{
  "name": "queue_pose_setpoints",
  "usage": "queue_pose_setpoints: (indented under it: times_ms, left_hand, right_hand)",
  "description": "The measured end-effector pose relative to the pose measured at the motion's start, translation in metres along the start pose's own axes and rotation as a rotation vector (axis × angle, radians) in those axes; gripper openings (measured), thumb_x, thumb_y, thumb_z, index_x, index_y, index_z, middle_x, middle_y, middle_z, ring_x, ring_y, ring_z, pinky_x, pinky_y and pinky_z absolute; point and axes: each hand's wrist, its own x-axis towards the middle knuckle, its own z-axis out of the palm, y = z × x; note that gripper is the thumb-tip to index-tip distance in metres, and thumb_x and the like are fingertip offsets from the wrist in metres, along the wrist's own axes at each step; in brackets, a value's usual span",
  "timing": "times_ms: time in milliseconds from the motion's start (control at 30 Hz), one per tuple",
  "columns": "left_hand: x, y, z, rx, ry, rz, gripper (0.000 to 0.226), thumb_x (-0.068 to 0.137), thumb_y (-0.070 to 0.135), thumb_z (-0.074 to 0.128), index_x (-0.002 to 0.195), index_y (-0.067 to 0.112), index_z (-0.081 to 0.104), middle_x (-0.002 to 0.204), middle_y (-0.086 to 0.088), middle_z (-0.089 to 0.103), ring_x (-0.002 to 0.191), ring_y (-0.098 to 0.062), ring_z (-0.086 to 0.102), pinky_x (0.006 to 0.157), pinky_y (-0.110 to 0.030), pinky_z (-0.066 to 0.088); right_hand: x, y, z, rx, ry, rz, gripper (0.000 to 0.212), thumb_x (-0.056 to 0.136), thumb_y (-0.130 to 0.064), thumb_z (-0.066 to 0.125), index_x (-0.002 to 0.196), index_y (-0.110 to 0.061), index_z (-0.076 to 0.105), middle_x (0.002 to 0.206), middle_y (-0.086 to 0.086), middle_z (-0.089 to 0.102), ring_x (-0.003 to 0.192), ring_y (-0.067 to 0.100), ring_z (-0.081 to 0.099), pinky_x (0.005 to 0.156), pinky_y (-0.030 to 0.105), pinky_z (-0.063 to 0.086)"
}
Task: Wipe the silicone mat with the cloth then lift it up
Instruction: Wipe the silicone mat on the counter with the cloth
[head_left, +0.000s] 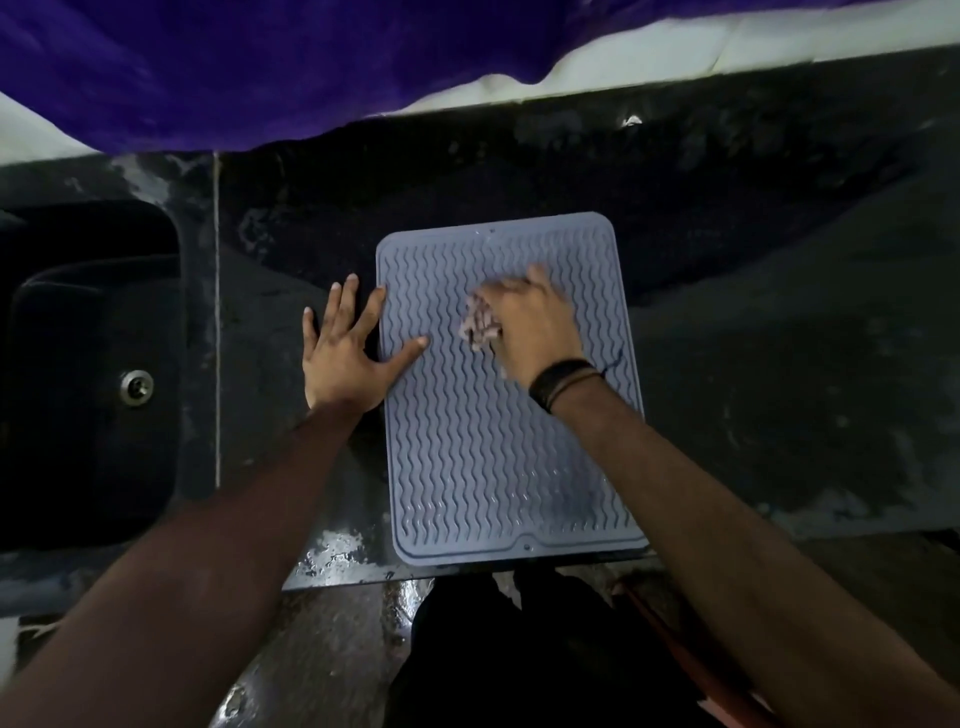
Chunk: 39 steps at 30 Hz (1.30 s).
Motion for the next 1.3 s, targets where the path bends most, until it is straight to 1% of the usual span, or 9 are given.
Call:
queue_pose_setpoints:
  times_ms: [67,300,500,633,733,900,1100,1200,1300]
  left_hand:
    - [0.001,0.000,0.000,0.004,-0.003,-0.004,0.096,0.083,0.095,0.034,0.161,0.041,0.021,0.172,0.009,0.009,0.158,-0.009,-0.001,0.128,-0.048,-0.003]
    - [0.002,-0.003,0.003,-0.003,0.007,0.000,0.094,0.083,0.094,0.036,0.161,0.044,0.020,0.172,0.010,0.008,0.158,-0.009,0.001,0.128,-0.049,-0.001]
    - [0.000,-0.004,0.002,-0.021,0.016,0.013,0.095,0.083,0.094,0.037,0.161,0.042,0.022,0.172,0.008,0.010,0.159,-0.010,0.001,0.128,-0.050,-0.001]
    - [0.000,-0.002,0.001,-0.031,0.023,0.013,0.096,0.082,0.095,0.035,0.160,0.041,0.024,0.172,0.007,0.011,0.159,-0.011,0.001,0.128,-0.049,-0.002]
    - [0.000,-0.002,0.000,-0.026,0.016,0.008,0.096,0.082,0.096,0.034,0.160,0.042,0.023,0.172,0.007,0.011,0.159,-0.011,0.002,0.128,-0.050,-0.001]
    - [0.000,-0.001,0.002,-0.012,0.022,0.009,0.095,0.082,0.095,0.034,0.160,0.042,0.023,0.172,0.005,0.012,0.159,-0.013,0.003,0.128,-0.052,0.000]
    - [0.002,0.000,0.001,-0.016,0.013,0.010,0.096,0.083,0.095,0.031,0.161,0.040,0.023,0.172,0.005,0.010,0.159,-0.014,0.002,0.128,-0.053,0.000]
    - [0.000,-0.001,0.001,-0.030,0.026,0.032,0.095,0.084,0.094,0.032,0.161,0.038,0.025,0.172,0.003,0.012,0.159,-0.016,0.004,0.128,-0.054,0.001]
    - [0.000,-0.001,0.000,-0.039,0.028,0.043,0.093,0.085,0.092,0.033,0.161,0.038,0.026,0.172,0.002,0.013,0.159,-0.017,0.004,0.128,-0.054,0.001]
  right_hand:
    - [0.036,-0.008,-0.002,-0.034,0.079,-0.021,0.055,0.079,-0.010,0.062,0.132,-0.017,0.052,0.128,0.002,0.059,0.126,0.029,0.036,0.099,0.043,0.038]
    - [0.079,0.008,0.003,-0.296,-0.009,-0.136,0.040,0.088,-0.010,0.049,0.127,-0.015,0.058,0.127,0.005,0.059,0.123,0.033,0.039,0.095,0.044,0.037]
    - [0.061,0.051,-0.010,-0.281,-0.023,0.052,0.046,0.085,-0.009,0.057,0.130,-0.017,0.056,0.127,0.006,0.059,0.127,0.035,0.035,0.093,0.048,0.041]
    - [0.069,0.039,-0.019,-0.312,-0.031,0.154,0.035,0.082,-0.011,0.059,0.116,-0.015,0.063,0.110,0.007,0.064,0.121,0.033,0.041,0.087,0.044,0.043]
    - [0.075,0.018,-0.015,-0.263,-0.059,0.236,0.031,0.085,-0.020,0.063,0.114,-0.010,0.062,0.112,0.011,0.063,0.126,0.034,0.038,0.083,0.044,0.047]
    - [0.026,0.012,0.006,-0.192,-0.043,0.198,0.038,0.085,-0.013,0.059,0.122,-0.009,0.058,0.128,0.007,0.058,0.133,0.031,0.033,0.097,0.044,0.042]
    - [-0.061,0.003,0.019,-0.176,-0.079,0.158,0.050,0.077,-0.015,0.069,0.125,-0.011,0.058,0.132,0.004,0.057,0.126,0.031,0.040,0.092,0.043,0.043]
    - [-0.047,0.005,0.010,-0.156,-0.072,0.172,0.041,0.077,-0.016,0.069,0.117,-0.015,0.063,0.120,0.005,0.064,0.119,0.029,0.045,0.090,0.041,0.044]
    - [0.002,0.000,0.000,-0.097,0.082,0.157,0.038,0.080,-0.009,0.063,0.117,-0.015,0.062,0.117,0.005,0.064,0.121,0.030,0.043,0.092,0.042,0.045]
